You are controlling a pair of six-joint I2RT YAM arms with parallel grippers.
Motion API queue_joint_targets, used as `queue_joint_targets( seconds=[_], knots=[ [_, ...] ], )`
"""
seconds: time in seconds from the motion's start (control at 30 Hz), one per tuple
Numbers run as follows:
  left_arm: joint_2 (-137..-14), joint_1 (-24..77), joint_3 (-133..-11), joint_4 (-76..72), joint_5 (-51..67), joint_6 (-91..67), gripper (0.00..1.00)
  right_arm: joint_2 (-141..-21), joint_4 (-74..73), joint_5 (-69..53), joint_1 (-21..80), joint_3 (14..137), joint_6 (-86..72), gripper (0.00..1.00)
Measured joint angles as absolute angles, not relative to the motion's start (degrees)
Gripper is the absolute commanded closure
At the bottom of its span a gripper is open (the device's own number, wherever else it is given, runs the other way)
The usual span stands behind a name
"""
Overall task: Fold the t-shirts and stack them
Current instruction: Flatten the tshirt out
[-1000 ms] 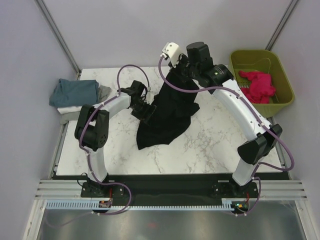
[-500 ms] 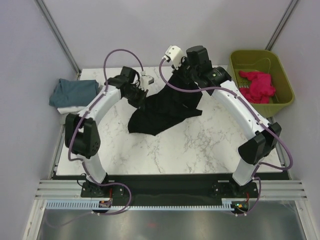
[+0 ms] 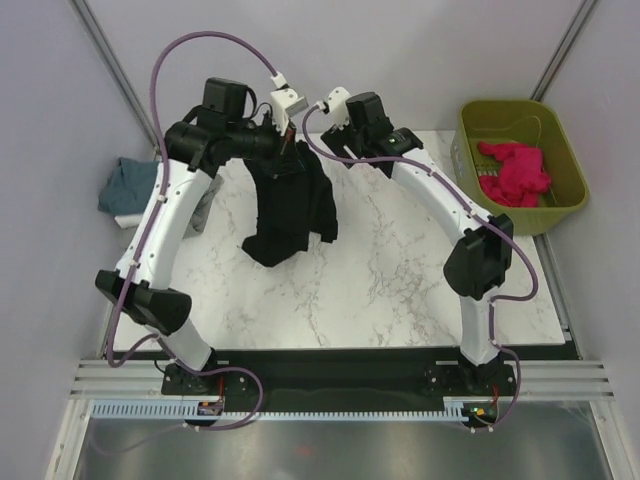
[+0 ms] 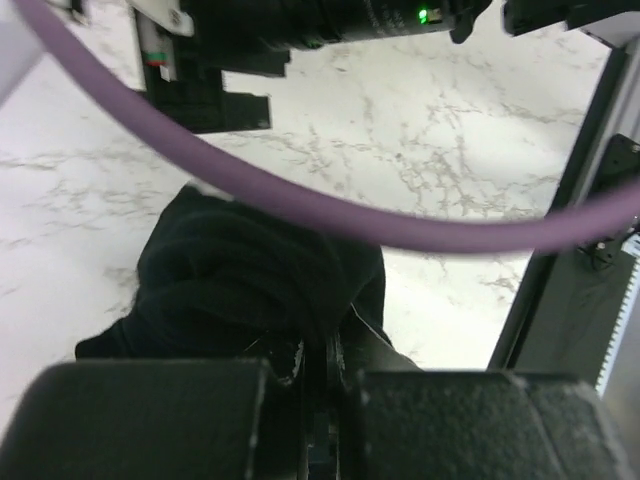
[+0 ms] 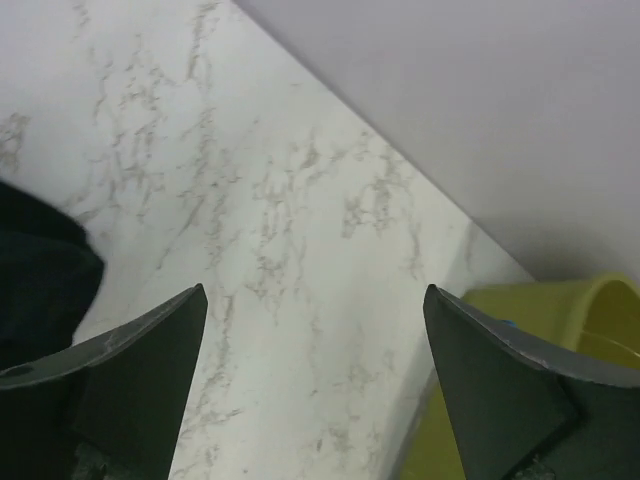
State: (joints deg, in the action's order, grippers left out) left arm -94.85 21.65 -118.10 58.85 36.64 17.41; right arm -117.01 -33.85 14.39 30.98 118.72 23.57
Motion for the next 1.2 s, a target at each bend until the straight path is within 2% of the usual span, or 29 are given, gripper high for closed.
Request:
queue_joint_targets(
  seconds=[0.03,0.07,0.1,0.13,0.2,0.23,0.4,0.43,0.63,0.83,1.0,1.2],
  knots=[
    [-96.27,22.17,-118.48,58.87,37.28,17.21,0.95,-116.38,-33.17,15.79,30.85,118.69,23.53,0.02],
    [-97.93,22.81,-118.72,58.87,37.95,16.84,0.82,-115.59,-32.84,17.02,30.70,118.54,23.57,0.02],
    [-99.66,23.38,-118.76,58.81,38.41,16.53,0.63,-114.72,-32.73,17.91,30.52,118.34,23.55,0.02],
    [-101.47,23.99,-118.76,58.76,39.09,15.79,0.33,-113.06,-31.79,18.98,30.22,117.40,23.55,0.02],
    [-104.31,24.73,-118.76,57.80,40.14,14.66,0.17,-109.14,-31.73,21.71,29.50,115.02,23.86,0.02],
    [-105.16,24.97,-118.83,56.97,40.75,14.02,0.14,-107.22,-31.79,22.85,29.08,113.51,24.21,0.02],
    [-106.13,25.19,-119.96,55.79,40.42,11.81,0.13,-100.07,-31.97,24.14,27.53,108.79,23.49,0.03],
    [-106.00,25.10,-119.98,55.66,39.53,11.81,0.09,-98.76,-32.23,22.35,27.59,108.18,23.00,0.04],
    [-101.25,22.33,-110.39,53.41,30.96,11.79,0.13,-91.18,-37.26,0.56,28.86,99.94,19.38,0.18],
    [-96.79,14.26,-93.19,48.14,21.98,11.40,0.14,-99.85,-39.79,-12.01,35.88,96.60,18.76,0.25],
    [-95.33,11.55,-87.66,45.84,15.99,11.38,0.14,-107.59,-38.65,-14.85,42.17,90.43,22.90,0.30],
    [-89.89,11.55,-84.88,43.79,13.17,11.35,0.13,-106.91,-33.61,-15.16,45.12,77.78,29.82,0.31]
  ],
)
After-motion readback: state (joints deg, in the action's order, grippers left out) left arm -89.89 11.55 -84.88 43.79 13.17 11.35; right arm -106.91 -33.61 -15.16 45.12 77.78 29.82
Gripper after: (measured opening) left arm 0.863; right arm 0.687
